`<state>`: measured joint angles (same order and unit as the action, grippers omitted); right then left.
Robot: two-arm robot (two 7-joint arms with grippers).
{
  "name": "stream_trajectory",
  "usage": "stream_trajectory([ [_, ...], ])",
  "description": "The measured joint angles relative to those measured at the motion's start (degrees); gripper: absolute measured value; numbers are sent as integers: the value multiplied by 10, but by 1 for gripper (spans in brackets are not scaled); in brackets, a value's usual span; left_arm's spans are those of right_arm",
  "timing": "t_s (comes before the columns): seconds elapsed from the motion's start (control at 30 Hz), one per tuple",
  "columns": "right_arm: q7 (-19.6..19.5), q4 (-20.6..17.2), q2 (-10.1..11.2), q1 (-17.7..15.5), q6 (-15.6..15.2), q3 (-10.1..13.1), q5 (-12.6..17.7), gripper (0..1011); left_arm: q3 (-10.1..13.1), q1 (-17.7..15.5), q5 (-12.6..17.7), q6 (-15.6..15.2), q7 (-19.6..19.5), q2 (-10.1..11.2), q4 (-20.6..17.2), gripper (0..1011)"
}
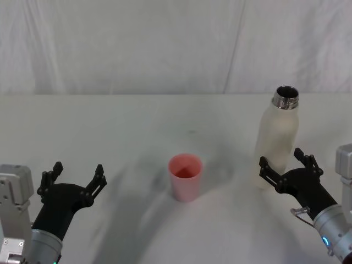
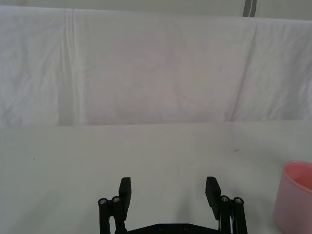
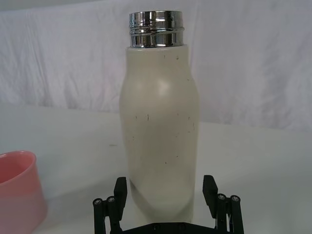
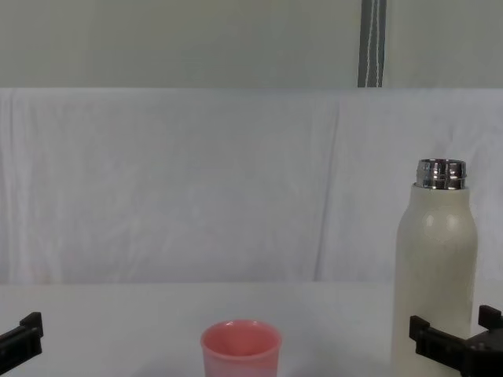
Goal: Grasp the thermos with one hand and pour water into the cup lid.
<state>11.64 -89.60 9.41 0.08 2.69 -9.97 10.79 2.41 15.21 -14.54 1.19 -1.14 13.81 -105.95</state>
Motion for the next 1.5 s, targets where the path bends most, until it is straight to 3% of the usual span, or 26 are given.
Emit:
stream_trajectory([
  [0.67, 6, -60, 15, -59, 15, 9, 20, 1002, 0, 0, 0, 0, 0, 0, 0, 1001],
  [1.5, 6, -89, 22, -95, 29, 16, 29, 1001, 0, 0, 0, 0, 0, 0, 0, 1001],
])
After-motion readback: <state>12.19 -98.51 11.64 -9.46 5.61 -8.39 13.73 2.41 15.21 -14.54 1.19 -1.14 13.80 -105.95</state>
